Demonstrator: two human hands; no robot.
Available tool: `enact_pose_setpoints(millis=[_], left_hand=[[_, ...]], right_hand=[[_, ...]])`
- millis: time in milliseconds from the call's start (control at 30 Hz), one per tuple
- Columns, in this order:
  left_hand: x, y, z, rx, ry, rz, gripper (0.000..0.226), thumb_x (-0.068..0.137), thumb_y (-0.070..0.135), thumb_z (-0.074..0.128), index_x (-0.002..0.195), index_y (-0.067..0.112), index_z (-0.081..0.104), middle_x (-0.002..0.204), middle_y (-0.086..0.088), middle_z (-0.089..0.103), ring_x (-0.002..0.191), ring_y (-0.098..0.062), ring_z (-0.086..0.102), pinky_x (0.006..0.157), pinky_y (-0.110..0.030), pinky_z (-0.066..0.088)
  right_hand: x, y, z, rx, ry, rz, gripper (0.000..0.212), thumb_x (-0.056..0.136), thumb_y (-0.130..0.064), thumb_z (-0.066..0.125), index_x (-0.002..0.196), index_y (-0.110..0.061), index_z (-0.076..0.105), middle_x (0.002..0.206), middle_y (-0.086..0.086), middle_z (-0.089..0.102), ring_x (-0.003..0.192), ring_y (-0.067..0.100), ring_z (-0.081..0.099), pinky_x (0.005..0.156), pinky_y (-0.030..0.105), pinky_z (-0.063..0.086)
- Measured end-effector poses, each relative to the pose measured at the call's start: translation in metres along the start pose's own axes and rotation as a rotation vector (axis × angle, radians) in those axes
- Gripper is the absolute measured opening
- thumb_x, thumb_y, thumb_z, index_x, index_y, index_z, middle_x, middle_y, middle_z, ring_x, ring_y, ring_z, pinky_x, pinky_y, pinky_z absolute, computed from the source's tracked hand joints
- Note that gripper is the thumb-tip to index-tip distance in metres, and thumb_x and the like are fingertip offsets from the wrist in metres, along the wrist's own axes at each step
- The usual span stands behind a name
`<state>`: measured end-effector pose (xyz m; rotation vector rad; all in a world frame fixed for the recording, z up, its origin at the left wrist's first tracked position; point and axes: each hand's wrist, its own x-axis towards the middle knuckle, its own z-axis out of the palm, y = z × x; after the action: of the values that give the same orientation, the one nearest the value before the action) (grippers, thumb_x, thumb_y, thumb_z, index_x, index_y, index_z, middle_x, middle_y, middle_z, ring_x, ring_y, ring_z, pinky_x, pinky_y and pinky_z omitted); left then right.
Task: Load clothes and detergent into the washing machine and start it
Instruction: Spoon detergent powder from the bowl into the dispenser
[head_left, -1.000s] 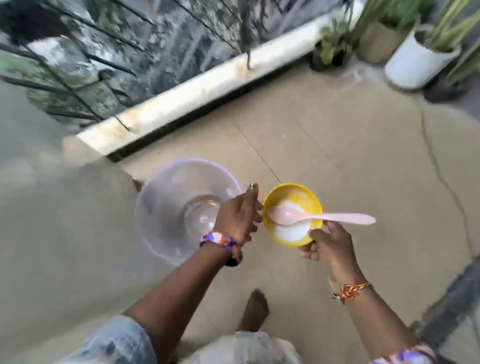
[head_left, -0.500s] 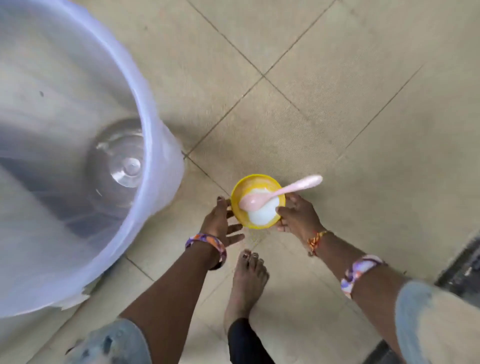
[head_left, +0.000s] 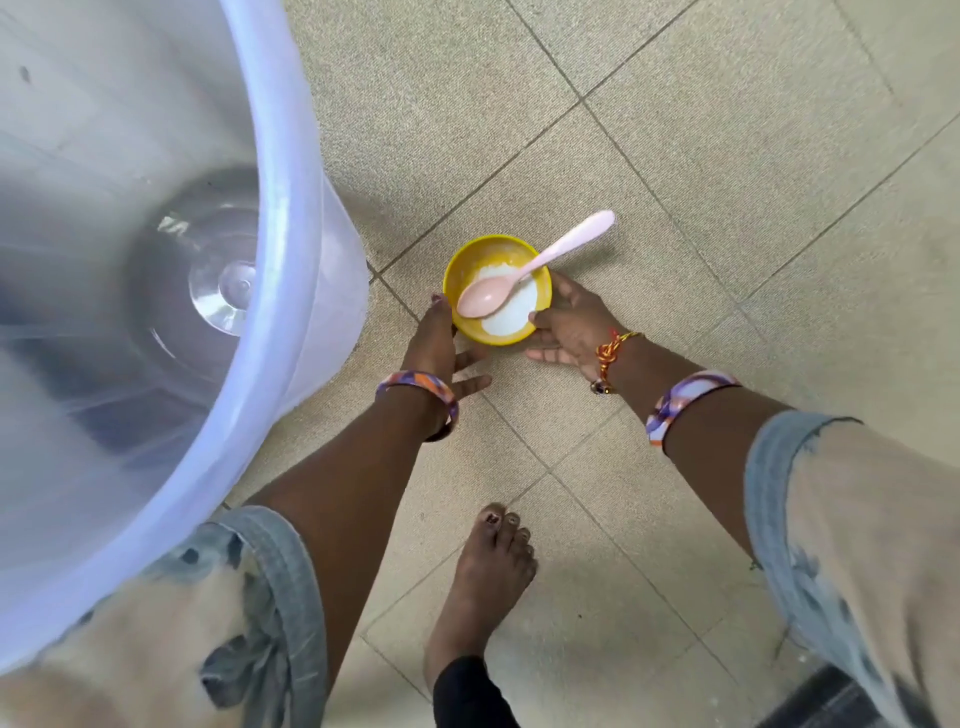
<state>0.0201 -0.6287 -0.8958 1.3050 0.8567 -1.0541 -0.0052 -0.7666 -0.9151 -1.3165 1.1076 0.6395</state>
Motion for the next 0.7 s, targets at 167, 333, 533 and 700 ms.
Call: enact_pose_setpoints(millis=[167,333,533,700], left_hand=[[-0.021,-0.022,-0.01,0.311,0.054,-0.03,0.022,0.096,0.033,0.043,0.103,0.015,0.054,0.102,-0.005,0.051,0.07,-0.012,0.051,0.061,-0.029,0.046],[-0.069,-0.04,-0.04,0.52,0.069,-0.072,0.025,0.095,0.024,0.046,0.072,0.018,0.053,0.084,-0.006,0.058,0.071,-0.017,0.054,0.068,-0.033,0.049],[-0.14,-0.03,-0.079,1.052,0.04,0.074,0.029,0.094,0.027,0.045,0.105,0.006,0.062,0.109,-0.015,0.065,0.091,-0.025,0.057,0.076,-0.027,0.042],[-0.214,0.003,-0.083,1.173,0.011,0.143,0.029,0.093,0.026,0.047,0.114,0.012,0.061,0.12,-0.01,0.063,0.112,-0.024,0.057,0.087,-0.022,0.041]], right_hand=[[-0.033,0.017,0.009,-0.122,0.125,0.029,0.032,0.091,0.0,0.04,0.116,-0.015,0.054,0.083,0.008,0.057,0.068,0.017,0.051,0.056,0.028,0.043],[-0.1,0.056,0.035,-0.508,-0.069,0.011,0.04,0.092,0.002,0.037,0.128,-0.008,0.051,0.123,0.019,0.058,0.06,0.008,0.05,0.042,0.011,0.037],[-0.178,0.049,0.07,-0.676,-0.145,-0.035,0.038,0.094,-0.004,0.036,0.124,-0.015,0.056,0.126,0.011,0.06,0.111,0.021,0.059,0.096,0.028,0.047],[-0.243,0.0,0.081,-0.878,-0.168,-0.145,0.041,0.093,-0.004,0.035,0.128,-0.018,0.052,0.13,0.011,0.056,0.115,0.025,0.056,0.096,0.033,0.047]])
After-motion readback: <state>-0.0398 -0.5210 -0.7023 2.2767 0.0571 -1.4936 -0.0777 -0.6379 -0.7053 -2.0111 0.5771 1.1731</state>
